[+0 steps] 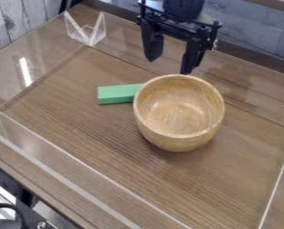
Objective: Put green object into wooden bowl
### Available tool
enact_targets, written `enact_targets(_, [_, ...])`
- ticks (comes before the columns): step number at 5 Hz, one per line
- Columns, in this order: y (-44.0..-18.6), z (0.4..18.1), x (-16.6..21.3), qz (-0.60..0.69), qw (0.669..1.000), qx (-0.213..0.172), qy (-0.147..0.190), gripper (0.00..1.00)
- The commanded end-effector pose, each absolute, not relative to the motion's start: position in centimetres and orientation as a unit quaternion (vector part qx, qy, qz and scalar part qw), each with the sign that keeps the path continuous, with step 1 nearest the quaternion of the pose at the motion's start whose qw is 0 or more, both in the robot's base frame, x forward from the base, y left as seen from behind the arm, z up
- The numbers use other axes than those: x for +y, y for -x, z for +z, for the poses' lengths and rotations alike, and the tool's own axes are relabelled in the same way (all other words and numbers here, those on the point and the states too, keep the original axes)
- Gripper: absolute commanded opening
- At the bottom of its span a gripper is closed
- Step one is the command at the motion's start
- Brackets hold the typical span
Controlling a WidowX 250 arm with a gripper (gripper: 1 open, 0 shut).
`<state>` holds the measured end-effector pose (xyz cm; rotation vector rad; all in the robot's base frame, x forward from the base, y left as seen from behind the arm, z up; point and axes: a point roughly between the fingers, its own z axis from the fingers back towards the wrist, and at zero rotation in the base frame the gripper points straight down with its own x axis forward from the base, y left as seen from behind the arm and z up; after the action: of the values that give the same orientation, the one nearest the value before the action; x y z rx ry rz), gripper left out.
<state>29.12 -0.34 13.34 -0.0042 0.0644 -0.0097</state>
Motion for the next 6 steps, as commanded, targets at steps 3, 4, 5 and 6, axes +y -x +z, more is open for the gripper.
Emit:
enact_targets(3, [-28.6, 12.9, 4.1, -0.163, 0.986, 0.039, 0.013, 1.00])
enact_targets(4, [-27.7, 12.2, 5.6, -0.188, 0.982, 0.024, 0.011, 1.00])
enact_targets(5, [-26.6, 11.7, 7.1, -0.219, 0.976, 0.004, 0.014, 1.00])
enact_targets(6, [-25.8, 11.1, 8.6, -0.233, 0.972, -0.011, 0.012, 1.00])
